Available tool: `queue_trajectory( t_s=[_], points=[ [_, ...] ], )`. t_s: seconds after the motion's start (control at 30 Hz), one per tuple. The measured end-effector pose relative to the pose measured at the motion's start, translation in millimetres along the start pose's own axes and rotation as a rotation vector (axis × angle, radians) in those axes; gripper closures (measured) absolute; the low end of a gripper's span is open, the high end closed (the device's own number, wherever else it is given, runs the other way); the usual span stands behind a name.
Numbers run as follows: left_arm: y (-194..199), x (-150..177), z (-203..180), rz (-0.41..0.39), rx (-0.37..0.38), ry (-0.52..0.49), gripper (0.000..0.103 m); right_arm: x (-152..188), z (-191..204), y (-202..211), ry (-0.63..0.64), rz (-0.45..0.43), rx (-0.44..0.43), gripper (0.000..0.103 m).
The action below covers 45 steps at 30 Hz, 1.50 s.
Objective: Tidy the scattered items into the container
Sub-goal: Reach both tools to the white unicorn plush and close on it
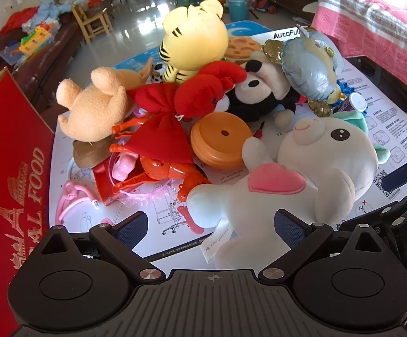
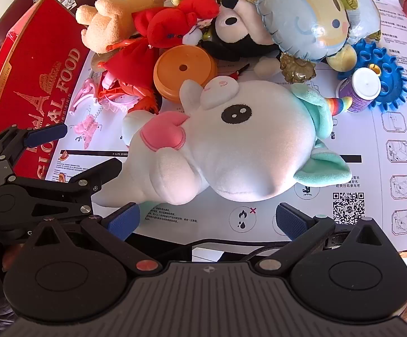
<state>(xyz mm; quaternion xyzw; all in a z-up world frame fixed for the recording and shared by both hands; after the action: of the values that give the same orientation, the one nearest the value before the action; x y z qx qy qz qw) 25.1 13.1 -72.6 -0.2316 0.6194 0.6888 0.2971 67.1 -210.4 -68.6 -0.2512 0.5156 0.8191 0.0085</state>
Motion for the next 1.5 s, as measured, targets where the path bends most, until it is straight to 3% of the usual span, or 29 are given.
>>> queue_trajectory(
  t_s=[0.87,1.3,1.5],
  points=[
    [1.2,-0.1,-1.3,0.004,0.011,-0.024,0.001,-2.0,-6.2,5.9,0.003,-0.003,0.019,0.000],
    [-3.6,3.0,-23.0,0.017,0.105,-0.114,0.001,-16.8,-34.7,18.8,-0.033,-0.053,0.070,0.000],
    [-22.6,12.0,-30.2,0.063,0.130,-0.159,0.000,-28.6,-64.5,23.8,-0.124,-0.104,0.121,0.000]
  ],
)
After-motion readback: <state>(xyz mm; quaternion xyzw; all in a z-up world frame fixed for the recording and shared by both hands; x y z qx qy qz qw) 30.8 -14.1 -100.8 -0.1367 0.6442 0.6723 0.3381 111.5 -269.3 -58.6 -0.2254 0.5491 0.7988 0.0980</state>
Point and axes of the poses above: each gripper's, at about its wrist camera, not at the fingertips, and y roughly against the way its jaws point, z to its left, x to its underside, the point moved 8 cm from there along -y, roughly the way its jaws point, and after that the axes turned 13 degrees about -z, right-handed, at the moved point
